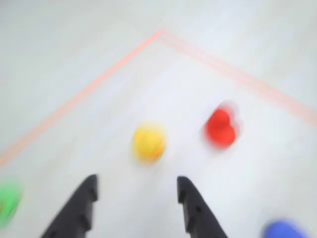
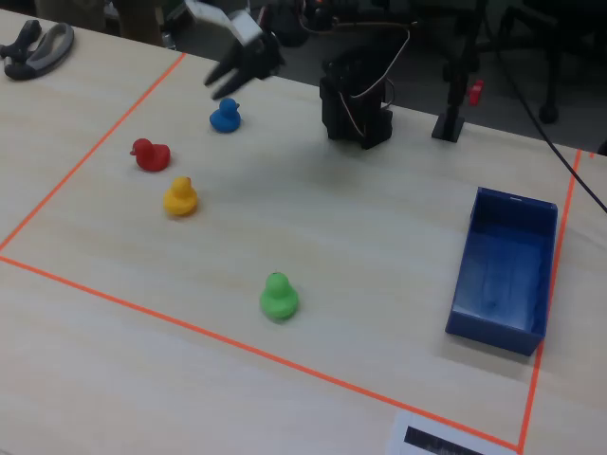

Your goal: Grasp red duck and put it into box.

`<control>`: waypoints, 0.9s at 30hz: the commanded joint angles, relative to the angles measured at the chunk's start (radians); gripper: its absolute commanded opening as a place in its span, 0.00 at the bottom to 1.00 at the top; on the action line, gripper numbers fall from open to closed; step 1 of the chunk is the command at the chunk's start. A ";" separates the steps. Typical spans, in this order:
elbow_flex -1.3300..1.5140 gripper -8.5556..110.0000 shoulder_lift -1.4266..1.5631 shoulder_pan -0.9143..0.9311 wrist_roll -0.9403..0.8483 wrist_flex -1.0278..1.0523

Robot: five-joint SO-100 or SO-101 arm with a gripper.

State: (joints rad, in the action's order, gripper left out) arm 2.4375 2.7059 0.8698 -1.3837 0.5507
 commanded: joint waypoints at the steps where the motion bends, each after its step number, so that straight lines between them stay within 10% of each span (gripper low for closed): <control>1: -0.081 0.31 -0.132 0.130 0.032 -0.209; 27: -0.354 0.44 -0.881 0.325 -0.160 -0.506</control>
State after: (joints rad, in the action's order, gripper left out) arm 2.1338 1.8377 1.2057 -1.5232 0.0874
